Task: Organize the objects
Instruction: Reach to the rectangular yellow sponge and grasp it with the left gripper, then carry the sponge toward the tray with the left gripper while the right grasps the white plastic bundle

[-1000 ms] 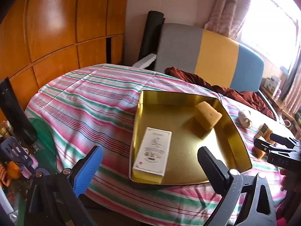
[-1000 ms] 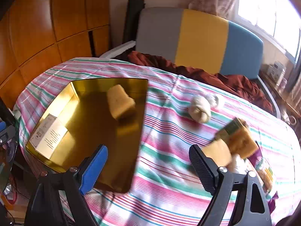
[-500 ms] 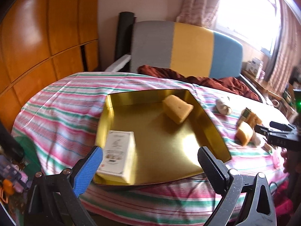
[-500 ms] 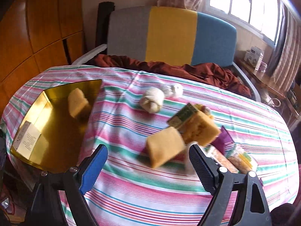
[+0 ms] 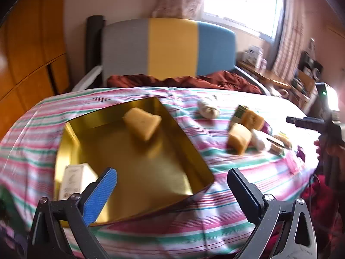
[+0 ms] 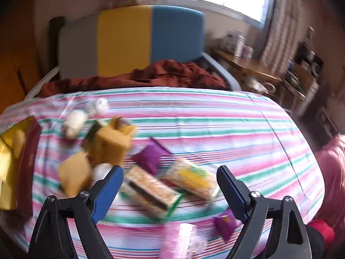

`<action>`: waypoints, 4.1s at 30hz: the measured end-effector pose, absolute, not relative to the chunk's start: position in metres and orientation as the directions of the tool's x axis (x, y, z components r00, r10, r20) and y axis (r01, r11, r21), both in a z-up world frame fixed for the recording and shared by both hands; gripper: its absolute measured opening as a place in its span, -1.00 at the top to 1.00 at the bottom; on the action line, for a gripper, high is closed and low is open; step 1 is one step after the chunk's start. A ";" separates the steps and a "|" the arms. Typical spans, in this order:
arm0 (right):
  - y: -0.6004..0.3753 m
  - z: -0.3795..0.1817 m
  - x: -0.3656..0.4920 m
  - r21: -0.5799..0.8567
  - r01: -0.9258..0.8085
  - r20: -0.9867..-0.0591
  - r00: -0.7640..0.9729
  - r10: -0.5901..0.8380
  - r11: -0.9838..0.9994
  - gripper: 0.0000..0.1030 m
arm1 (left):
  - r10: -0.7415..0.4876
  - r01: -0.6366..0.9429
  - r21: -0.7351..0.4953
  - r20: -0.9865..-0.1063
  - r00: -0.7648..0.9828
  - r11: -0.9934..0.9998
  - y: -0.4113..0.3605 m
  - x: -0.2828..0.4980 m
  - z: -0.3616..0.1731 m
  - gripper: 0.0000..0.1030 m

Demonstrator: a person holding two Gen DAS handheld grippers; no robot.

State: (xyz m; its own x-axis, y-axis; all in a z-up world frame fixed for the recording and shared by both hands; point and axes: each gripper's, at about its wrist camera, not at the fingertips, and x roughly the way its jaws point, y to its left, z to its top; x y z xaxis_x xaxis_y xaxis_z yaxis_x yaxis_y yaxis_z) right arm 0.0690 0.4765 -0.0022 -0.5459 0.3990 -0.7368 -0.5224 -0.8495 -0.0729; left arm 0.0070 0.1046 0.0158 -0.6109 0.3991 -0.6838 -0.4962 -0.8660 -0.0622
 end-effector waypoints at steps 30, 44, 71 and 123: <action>0.541 -0.041 0.095 0.259 -0.639 -0.817 -0.544 0.188 -0.724 -0.75 | 0.328 -0.738 0.103 -0.848 -0.415 -0.666 0.339 -0.068 -0.065 -0.99; 0.538 -0.041 0.091 0.234 -0.635 -0.822 -0.534 0.199 -0.736 -0.75 | 0.345 -0.680 0.006 -0.858 -0.380 -0.733 0.349 -0.085 -0.097 -0.51; 0.458 -0.046 0.047 0.120 -0.334 -0.840 -0.537 0.084 -0.935 -0.55 | 0.505 -0.714 -0.069 -0.753 -0.421 -0.697 0.280 0.008 -0.099 -0.14; 0.412 -0.096 -0.004 0.011 -0.052 -0.934 -0.358 0.008 -0.999 0.39 | 0.527 -0.662 -0.137 -0.731 -0.434 -0.737 0.258 0.005 -0.034 -0.04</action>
State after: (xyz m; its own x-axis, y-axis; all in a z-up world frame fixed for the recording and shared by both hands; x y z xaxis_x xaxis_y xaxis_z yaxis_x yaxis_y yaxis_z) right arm -0.0038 0.4124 -0.0956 -0.3581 0.0081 -0.9336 -0.0519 -0.9986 0.0113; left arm 0.0054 0.2577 -0.0338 -0.4341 0.5265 -0.7310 -0.6621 -0.7367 -0.1374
